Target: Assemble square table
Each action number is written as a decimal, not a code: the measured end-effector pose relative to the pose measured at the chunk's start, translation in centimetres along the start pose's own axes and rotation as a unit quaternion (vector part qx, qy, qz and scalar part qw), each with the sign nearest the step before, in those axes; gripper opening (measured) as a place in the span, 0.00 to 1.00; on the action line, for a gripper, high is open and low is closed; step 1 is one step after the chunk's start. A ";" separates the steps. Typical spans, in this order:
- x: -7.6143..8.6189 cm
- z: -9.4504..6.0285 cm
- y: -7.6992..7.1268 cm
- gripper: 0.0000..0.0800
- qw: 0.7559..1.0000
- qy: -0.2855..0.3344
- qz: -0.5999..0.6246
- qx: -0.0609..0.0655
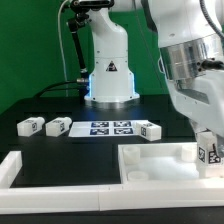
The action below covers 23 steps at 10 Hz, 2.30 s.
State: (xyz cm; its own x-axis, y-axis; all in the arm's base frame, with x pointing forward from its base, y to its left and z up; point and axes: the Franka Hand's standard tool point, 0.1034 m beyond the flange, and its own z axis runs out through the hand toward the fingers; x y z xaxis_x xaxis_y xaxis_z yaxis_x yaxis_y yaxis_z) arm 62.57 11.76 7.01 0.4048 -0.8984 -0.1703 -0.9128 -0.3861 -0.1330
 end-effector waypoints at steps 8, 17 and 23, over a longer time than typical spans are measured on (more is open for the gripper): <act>-0.3 0.0 -0.3 0.81 0.876 0.027 -0.480 -0.019; 0.0 0.2 -0.1 0.37 0.958 0.031 -0.285 -0.010; -0.1 0.2 -0.3 0.37 0.989 -0.029 0.143 0.021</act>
Offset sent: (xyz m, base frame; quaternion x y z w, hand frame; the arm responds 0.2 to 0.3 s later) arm 0.0000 0.0000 0.0000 0.0000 0.0000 -0.1296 0.9916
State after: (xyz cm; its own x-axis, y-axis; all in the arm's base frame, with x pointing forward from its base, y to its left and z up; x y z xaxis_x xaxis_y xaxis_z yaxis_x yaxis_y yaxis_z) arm 62.79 11.99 6.86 0.1340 -0.9558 -0.2616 -0.9879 -0.1081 -0.1108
